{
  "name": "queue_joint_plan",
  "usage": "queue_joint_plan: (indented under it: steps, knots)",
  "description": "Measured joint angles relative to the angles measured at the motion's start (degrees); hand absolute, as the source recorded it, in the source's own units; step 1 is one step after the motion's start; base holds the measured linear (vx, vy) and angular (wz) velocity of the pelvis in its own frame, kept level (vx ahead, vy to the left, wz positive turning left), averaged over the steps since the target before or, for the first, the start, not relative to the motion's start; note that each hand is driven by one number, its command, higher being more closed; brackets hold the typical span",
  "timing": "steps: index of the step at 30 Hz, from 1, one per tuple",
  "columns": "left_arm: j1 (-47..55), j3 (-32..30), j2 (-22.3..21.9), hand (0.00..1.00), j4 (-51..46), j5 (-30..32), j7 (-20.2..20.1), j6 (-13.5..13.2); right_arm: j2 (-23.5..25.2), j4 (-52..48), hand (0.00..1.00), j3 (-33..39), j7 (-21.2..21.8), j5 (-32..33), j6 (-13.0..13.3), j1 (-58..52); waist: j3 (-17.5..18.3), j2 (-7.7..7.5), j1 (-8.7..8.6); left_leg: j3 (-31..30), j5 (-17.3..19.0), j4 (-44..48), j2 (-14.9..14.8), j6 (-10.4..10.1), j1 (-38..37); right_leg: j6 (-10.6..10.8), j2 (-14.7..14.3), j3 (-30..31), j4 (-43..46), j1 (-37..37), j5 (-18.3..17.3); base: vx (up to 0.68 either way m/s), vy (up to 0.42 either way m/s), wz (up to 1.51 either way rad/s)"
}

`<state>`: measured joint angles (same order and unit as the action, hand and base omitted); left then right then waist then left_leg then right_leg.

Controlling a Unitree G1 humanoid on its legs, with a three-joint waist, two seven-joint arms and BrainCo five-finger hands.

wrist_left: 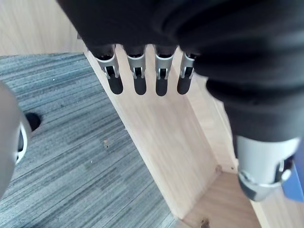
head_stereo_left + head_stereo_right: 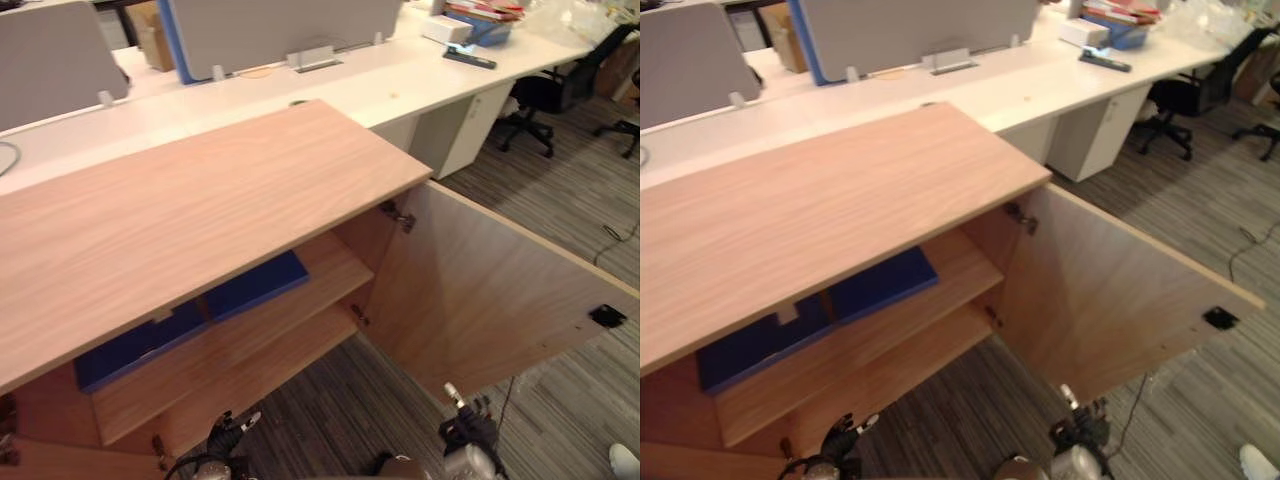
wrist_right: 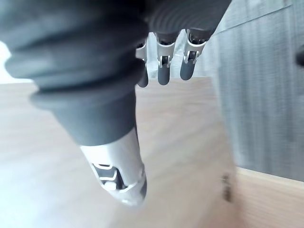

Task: Walk over to the cabinet, pick up the folder, carry it to the office cabinet, place the folder inside the office cabinet, then close the office cabinet door

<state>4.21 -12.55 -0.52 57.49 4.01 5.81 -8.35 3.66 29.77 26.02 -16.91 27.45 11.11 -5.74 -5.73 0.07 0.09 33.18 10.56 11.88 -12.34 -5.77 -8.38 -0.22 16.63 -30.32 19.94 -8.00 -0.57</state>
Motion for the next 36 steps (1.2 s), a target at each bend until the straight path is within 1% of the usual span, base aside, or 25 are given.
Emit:
queue_joint_plan:
  steps: [1,3,4,5,6,7,8,9,11,12,13,14,17,18,22,25,26,28,30,32,33,35,36]
  knots:
    - [0.0,0.1,-0.6,0.0,0.1,0.0,0.0,-0.1,-0.3,-1.2,0.0,1.6,-0.8,0.6,0.3,0.7,0.3,0.5,-0.1,-0.7,-0.4,-1.9,0.1,-0.1,-0.8,0.0,-1.1,0.3,-0.8,0.1,0.0,-0.01,-0.195,-0.36]
    - [-0.1,0.8,-0.7,0.0,0.5,0.0,0.0,0.0,-0.1,-3.9,0.0,5.4,-2.9,0.6,1.1,1.7,0.9,0.36,-0.65,-0.9,-1.7,-3.7,-0.1,-1.9,-1.1,0.3,-2.7,0.4,-1.7,-0.3,-0.2,-0.05,-0.126,-0.22]
    - [-0.1,1.0,-0.6,0.0,0.5,0.0,0.0,0.0,0.1,-4.6,0.0,6.2,-3.5,0.6,1.3,1.8,0.9,0.19,-0.68,-0.8,-1.8,-3.8,0.0,-2.1,-1.1,0.9,-2.9,0.5,-2.0,-0.3,-0.4,-0.06,-0.069,-0.13]
    - [-0.1,0.9,-0.4,0.0,0.7,0.0,0.0,0.0,-0.1,-5.3,0.0,7.6,-4.4,0.6,1.5,1.8,1.0,0.01,-0.82,-0.8,-2.0,-4.0,0.3,-2.3,-1.1,2.2,-3.0,0.8,-3.0,-0.1,-0.3,-0.05,-0.031,-0.07]
    - [-0.1,0.9,-0.3,0.0,1.0,0.0,0.0,0.0,-0.3,-5.3,0.0,8.4,-4.9,0.6,1.5,1.9,1.2,0.1,-0.9,-0.8,-2.2,-4.2,0.3,-2.3,-1.0,2.7,-3.2,0.8,-3.9,0.1,0.1,-0.06,-0.008,-0.05]
    - [-0.1,0.9,-0.2,0.0,1.4,0.0,0.0,0.1,-0.6,-5.1,0.0,9.8,-5.9,0.5,1.4,1.9,1.5,0.14,-1.06,-0.9,-3.2,-4.8,0.5,-2.7,-1.2,3.0,-4.0,0.8,-6.2,0.9,1.3,-0.03,0.008,-0.07]
    - [0.1,0.8,0.1,0.0,1.5,0.0,0.1,0.1,-0.7,-5.1,0.0,10.7,-6.3,0.5,1.4,2.1,1.7,0.28,-1.03,-1.4,-3.9,-5.4,0.4,-2.6,-1.9,2.9,-5.2,1.0,-9.7,2.4,3.2,-0.03,0.007,-0.11]
    - [0.4,0.8,0.4,0.0,1.5,0.0,0.1,0.2,-0.8,-5.1,0.0,10.8,-6.4,0.5,1.4,2.4,1.9,0.28,-1.06,-1.9,-4.0,-5.5,0.3,-2.4,-1.8,2.9,-5.8,1.2,-11.5,3.0,4.2,-0.03,-0.007,-0.25]
    - [1.3,0.8,1.6,0.0,1.5,-1.2,0.4,0.9,-1.1,-5.1,0.0,10.5,-6.3,0.4,1.4,4.3,2.2,-0.36,-1.01,-2.7,-4.2,-5.8,0.6,-2.2,-1.6,2.8,-7.5,2.2,-17.6,4.4,7.7,-0.05,-0.017,-0.29]
    - [1.5,0.8,1.9,0.0,1.5,-1.9,0.5,1.1,-1.2,-5.0,0.0,10.5,-6.3,0.4,1.4,4.7,2.0,-0.57,-1.05,-2.8,-4.3,-5.9,0.7,-2.2,-1.5,3.0,-7.8,2.2,-19.3,5.0,8.5,-0.08,-0.033,-0.11]
    - [1.8,0.7,2.2,0.0,1.5,-2.9,0.8,1.2,-1.3,-5.1,0.0,10.5,-6.3,0.3,1.4,5.2,1.9,-0.94,-0.99,-3.2,-4.4,-6.0,1.1,-2.1,-1.2,3.0,-8.3,2.2,-22.4,6.0,10.3,-0.1,-0.044,0.06]
    - [2.1,0.8,2.5,0.0,1.4,-3.6,0.9,1.2,-1.5,-5.0,0.0,10.5,-6.3,0.0,1.4,5.8,2.0,-1.19,-1.02,-4.4,-4.4,-6.1,1.5,-2.1,-0.4,3.1,-8.5,2.0,-25.0,6.4,11.7,-0.11,-0.046,0.07]
    - [2.1,1.0,2.8,0.0,1.0,-3.8,1.1,1.3,-2.2,-4.4,0.0,10.4,-6.0,-0.6,1.4,7.4,1.8,-1.37,-0.97,-5.9,-4.5,-6.7,1.9,-2.3,0.3,3.1,-8.2,1.6,-25.1,6.0,11.8,-0.08,-0.016,0.12]
    - [2.1,1.4,2.9,0.0,0.8,-3.8,1.1,1.3,-2.6,-4.0,0.0,10.2,-5.8,-0.6,1.4,8.0,1.6,-1.69,-0.82,-6.2,-4.5,-6.8,2.0,-2.3,0.3,3.1,-8.2,1.6,-25.1,6.0,11.8,-0.06,-0.002,0.05]
    - [2.1,3.1,3.4,0.0,0.6,-3.8,0.8,1.3,-4.6,-3.3,0.0,9.0,-5.5,-1.6,1.4,11.0,1.6,-1.63,-0.67,-7.7,-3.9,-6.9,2.4,-2.0,0.9,3.1,-7.8,1.6,-25.1,5.8,11.8,-0.04,0.012,0.06]
    - [2.1,3.6,3.6,0.0,0.4,-3.7,0.2,1.3,-8.0,-2.9,0.0,5.5,-4.1,-1.7,1.4,13.0,1.6,-1.34,-0.67,-8.7,-4.0,-6.7,3.0,-2.1,1.5,3.1,-7.4,1.7,-25.1,5.1,12.1,0.03,0.038,0.01]
    - [2.1,3.6,3.8,0.0,0.4,-3.6,-0.1,1.3,-10.0,-2.9,0.0,2.9,-2.2,-1.8,1.4,14.0,1.6,-1.31,-0.61,-9.3,-3.7,-6.7,3.1,-2.0,1.4,2.8,-7.5,1.9,-25.1,5.2,12.4,0.03,0.033,-0.06]
    - [2.2,3.6,4.4,0.0,0.5,-3.5,-0.6,1.3,-12.3,-2.9,0.0,-1.1,-0.1,-1.9,1.4,15.3,1.6,-1.26,-0.64,-10.9,-3.3,-6.7,3.1,-2.0,1.4,2.8,-7.6,2.1,-25.1,5.2,12.4,0.04,0.033,-0.05]
    - [2.3,3.6,5.5,0.0,0.5,-3.4,-1.2,1.3,-16.1,-2.7,0.0,-6.6,4.8,-1.6,1.4,17.1,1.6,-1.28,-0.54,-11.4,-2.9,-6.7,3.1,-1.9,1.3,2.9,-7.6,2.1,-24.8,5.4,12.5,0.06,0.053,0.03]
    - [2.6,3.6,6.2,0.0,0.5,-3.4,-1.4,1.3,-17.3,-2.5,0.0,-8.9,7.3,-1.3,1.4,17.7,1.6,-1.27,-0.46,-11.6,-2.6,-6.6,3.1,-1.7,1.3,2.9,-7.6,2.1,-24.8,5.5,12.5,0.04,0.046,0.04]
    - [2.9,3.6,6.6,0.0,0.5,-3.3,-1.6,1.3,-18.4,-2.2,0.0,-10.8,9.3,-1.1,1.4,17.7,1.6,-1.27,-0.45,-11.7,-2.6,-6.6,3.2,-1.7,1.3,2.9,-7.6,2.1,-24.8,5.6,12.5,0.06,0.065,0.06]
    - [3.8,3.6,7.4,0.0,0.7,-3.2,-2.8,1.3,-22.8,-1.6,0.0,-17.5,14.7,-0.4,1.3,17.9,1.6,-1.28,-0.47,-12.2,-2.4,-6.6,3.2,-1.5,1.2,2.9,-7.5,2.4,-24.8,6.1,12.5,0.05,0.064,0.13]
    - [3.9,3.6,7.6,0.0,1.0,-3.2,-3.1,1.3,-23.9,-1.6,0.0,-19.2,15.7,-0.4,1.3,18.1,1.6,-1.28,-0.47,-12.5,-2.4,-6.6,3.2,-1.5,1.2,2.9,-7.4,2.5,-24.8,6.2,12.5,0.04,0.055,0.18]
